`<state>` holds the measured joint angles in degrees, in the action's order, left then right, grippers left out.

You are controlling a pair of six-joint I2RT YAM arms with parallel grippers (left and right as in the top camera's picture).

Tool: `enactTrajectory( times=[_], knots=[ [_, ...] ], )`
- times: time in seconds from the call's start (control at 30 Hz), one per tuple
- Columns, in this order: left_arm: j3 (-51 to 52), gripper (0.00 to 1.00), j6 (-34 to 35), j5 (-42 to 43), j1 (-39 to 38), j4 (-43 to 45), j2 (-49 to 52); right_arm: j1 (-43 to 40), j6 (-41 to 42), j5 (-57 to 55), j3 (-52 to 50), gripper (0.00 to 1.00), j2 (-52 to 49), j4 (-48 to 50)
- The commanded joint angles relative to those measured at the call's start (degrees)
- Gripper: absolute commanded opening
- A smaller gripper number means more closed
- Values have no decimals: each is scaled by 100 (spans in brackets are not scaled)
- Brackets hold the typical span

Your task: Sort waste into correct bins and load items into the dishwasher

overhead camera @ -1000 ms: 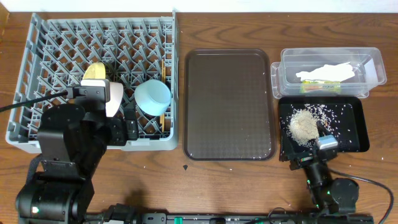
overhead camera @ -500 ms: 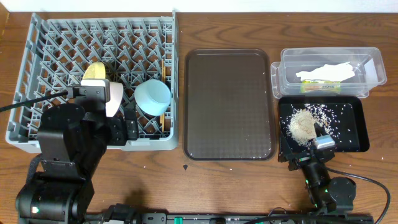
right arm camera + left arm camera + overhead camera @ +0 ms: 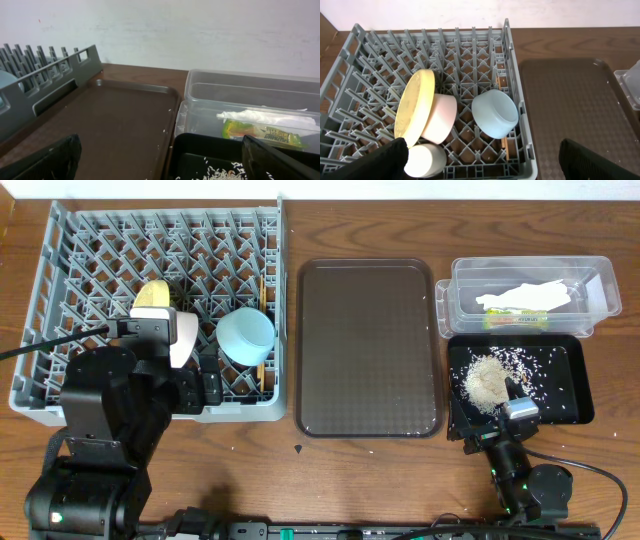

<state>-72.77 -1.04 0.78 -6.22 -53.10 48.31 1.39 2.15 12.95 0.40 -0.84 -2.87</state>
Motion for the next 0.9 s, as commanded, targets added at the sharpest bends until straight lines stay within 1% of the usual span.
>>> enactTrajectory(
  times=[0.0,0.17,0.23,0.3,0.43,0.53,0.63,0.77,0.87],
  knots=[
    [-59,96,72,26,-9,-4,-4,-63,-52,-72,-9,99,35,-33],
    [157,96,55,-168,15,74,-240,-63,-52,-72,-9,99,35,-33],
    [424,96,127,-166,68,348,-409,-63,-52,-72,-9,99,35,-33],
    [846,96,396,-166,201,857,-675,-63,-52,-72,-9,99,35,-33],
    [2052,96,914,-164,527,2352,-1377,-63,-52,-72,-9,99,35,-33],
    [2900,96,1088,-162,658,3235,-1910,-63,-52,-72,-9,99,35,-33],
    [3672,96,1126,-162,691,3845,-2511,-63,-52,-72,-9,99,35,-33],
    [4478,96,1126,-162,719,4271,-3244,-63,-52,-72,-9,99,35,-33],
    [5390,96,1123,-162,859,4809,-4033,-63,-52,-72,-9,99,35,-33]
  ],
)
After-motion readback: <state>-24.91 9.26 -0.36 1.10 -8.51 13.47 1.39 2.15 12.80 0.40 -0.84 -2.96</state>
